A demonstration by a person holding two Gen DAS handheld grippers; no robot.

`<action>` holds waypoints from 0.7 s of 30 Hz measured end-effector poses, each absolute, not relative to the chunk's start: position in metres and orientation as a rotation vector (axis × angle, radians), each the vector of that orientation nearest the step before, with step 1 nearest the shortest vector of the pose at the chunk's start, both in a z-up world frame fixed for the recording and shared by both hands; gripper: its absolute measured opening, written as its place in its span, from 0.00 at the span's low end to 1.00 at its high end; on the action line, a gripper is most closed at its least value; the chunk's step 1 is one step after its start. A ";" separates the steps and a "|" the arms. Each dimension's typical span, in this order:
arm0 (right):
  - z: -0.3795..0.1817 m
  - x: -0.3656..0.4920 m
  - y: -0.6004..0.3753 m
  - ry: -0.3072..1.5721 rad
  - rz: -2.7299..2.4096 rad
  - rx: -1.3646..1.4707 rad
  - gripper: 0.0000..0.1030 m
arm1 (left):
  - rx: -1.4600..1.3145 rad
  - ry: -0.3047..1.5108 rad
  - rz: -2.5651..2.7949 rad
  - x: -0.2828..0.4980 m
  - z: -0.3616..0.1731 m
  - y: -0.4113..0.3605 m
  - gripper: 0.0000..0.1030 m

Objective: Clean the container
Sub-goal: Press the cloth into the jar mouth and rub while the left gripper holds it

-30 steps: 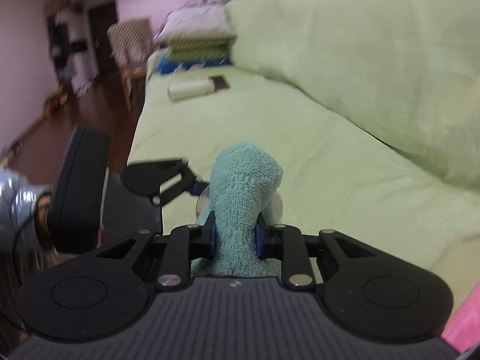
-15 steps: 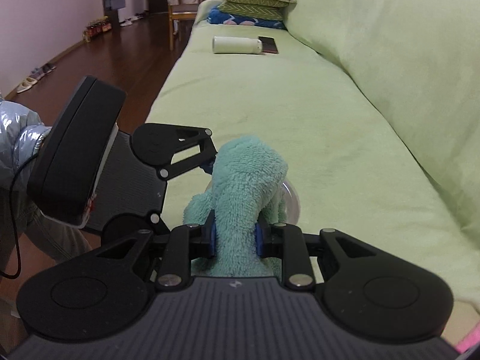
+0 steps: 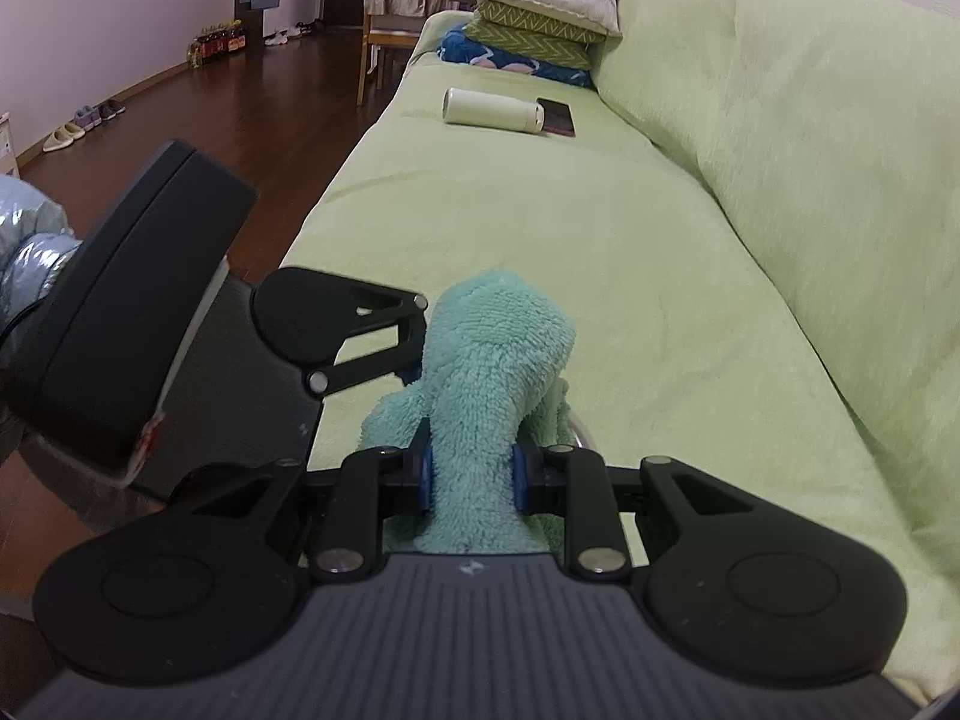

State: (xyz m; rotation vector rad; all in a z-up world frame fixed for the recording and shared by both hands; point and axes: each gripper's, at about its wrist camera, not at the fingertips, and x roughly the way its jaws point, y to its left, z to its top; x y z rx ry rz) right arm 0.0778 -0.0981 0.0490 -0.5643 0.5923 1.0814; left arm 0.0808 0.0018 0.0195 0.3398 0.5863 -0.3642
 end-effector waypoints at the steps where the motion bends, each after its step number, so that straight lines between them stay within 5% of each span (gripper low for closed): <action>1: 0.048 0.079 -0.096 0.587 1.080 -0.559 0.21 | 0.338 0.588 -0.364 0.081 0.020 0.002 0.85; 21: 0.037 0.093 -0.090 0.541 0.918 -0.427 0.20 | 0.311 0.595 -0.352 0.079 0.021 0.003 0.86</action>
